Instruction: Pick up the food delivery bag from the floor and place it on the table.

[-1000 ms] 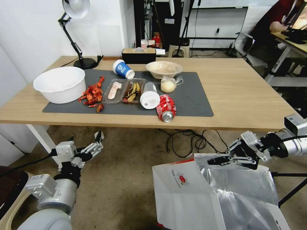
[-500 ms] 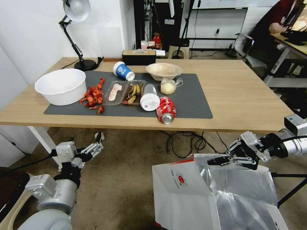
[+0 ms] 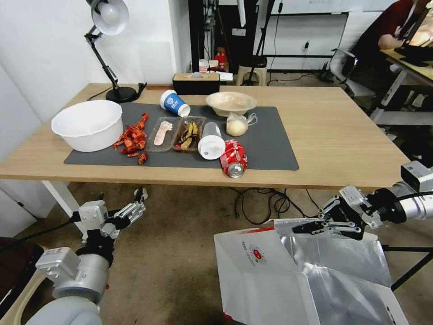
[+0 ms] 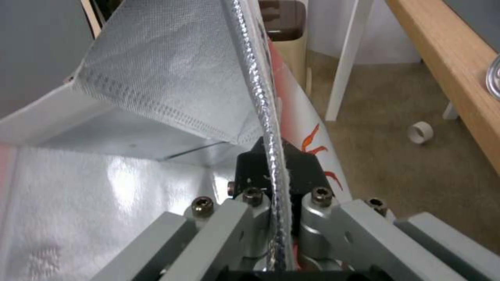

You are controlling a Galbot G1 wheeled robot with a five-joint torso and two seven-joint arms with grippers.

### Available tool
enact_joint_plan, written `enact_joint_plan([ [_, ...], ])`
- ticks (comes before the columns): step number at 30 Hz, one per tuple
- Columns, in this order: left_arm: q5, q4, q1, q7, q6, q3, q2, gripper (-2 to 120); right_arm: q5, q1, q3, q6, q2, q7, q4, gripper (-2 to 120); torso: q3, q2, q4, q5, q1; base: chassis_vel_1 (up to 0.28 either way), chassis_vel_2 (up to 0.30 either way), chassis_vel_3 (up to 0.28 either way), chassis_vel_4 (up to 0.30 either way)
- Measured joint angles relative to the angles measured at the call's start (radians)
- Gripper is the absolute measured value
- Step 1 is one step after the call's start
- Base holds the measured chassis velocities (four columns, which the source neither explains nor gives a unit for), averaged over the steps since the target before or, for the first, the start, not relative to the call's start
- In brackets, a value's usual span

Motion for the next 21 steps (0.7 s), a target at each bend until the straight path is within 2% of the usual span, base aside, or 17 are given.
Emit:
enact_joint_plan([
  [21,0.003,0.000,0.001,0.001,-0.004,-0.001,-0.002,100,0.004,-0.003,0.007,0.000,-0.001,0.000,0.005,0,0.036,0.064,0.0000,0.0000,0.027,0.000,0.000,0.000,0.000],
])
